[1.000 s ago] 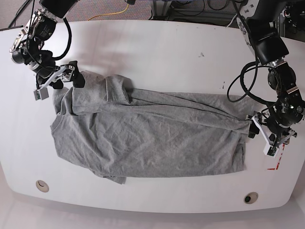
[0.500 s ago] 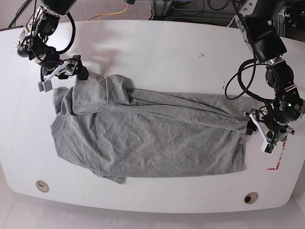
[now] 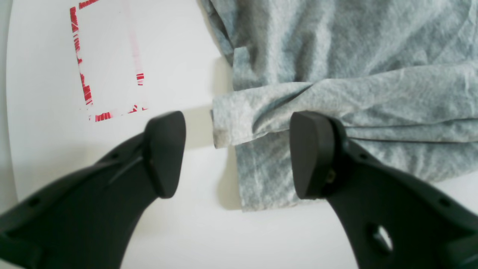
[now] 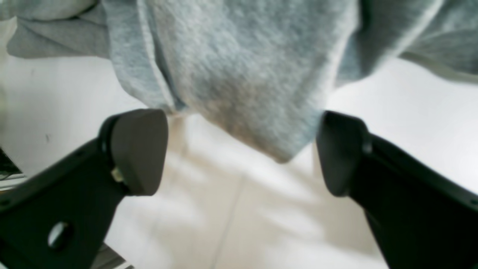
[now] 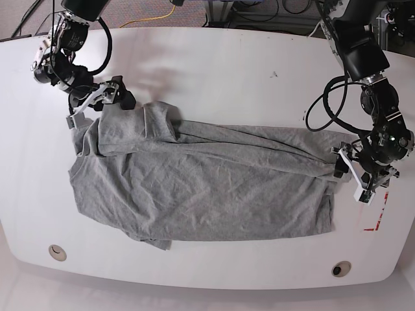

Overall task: Layout the t-shirt on the table in an organized manner, then fold the t-shirt properly
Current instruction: 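Open the right gripper, releasing the folded corner, and raise it, then move the right gripper down along the shirt's side edge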

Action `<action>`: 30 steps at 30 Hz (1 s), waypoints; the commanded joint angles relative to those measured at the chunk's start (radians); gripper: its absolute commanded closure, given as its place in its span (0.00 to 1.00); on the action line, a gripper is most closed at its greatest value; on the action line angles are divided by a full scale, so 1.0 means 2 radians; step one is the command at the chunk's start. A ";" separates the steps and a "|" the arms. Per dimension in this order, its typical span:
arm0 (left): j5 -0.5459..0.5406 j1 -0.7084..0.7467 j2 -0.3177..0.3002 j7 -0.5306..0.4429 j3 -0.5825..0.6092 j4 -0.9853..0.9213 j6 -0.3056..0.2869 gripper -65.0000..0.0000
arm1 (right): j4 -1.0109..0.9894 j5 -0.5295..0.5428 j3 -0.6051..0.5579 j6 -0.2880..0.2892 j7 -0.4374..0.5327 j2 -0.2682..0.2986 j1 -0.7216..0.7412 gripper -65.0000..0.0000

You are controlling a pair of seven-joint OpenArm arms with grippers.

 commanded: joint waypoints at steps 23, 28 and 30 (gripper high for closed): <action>-0.005 -0.012 -0.007 -0.008 0.000 0.007 0.000 0.37 | 0.007 0.009 -0.001 0.001 0.006 0.004 0.009 0.84; -0.005 -0.012 -0.007 -0.008 0.000 0.007 0.000 0.37 | 0.010 0.013 -0.012 0.001 -0.010 0.007 0.009 1.00; -0.005 -0.012 -0.007 -0.008 0.000 0.006 0.000 0.37 | 0.018 0.017 -0.013 0.001 -0.020 0.007 0.011 1.00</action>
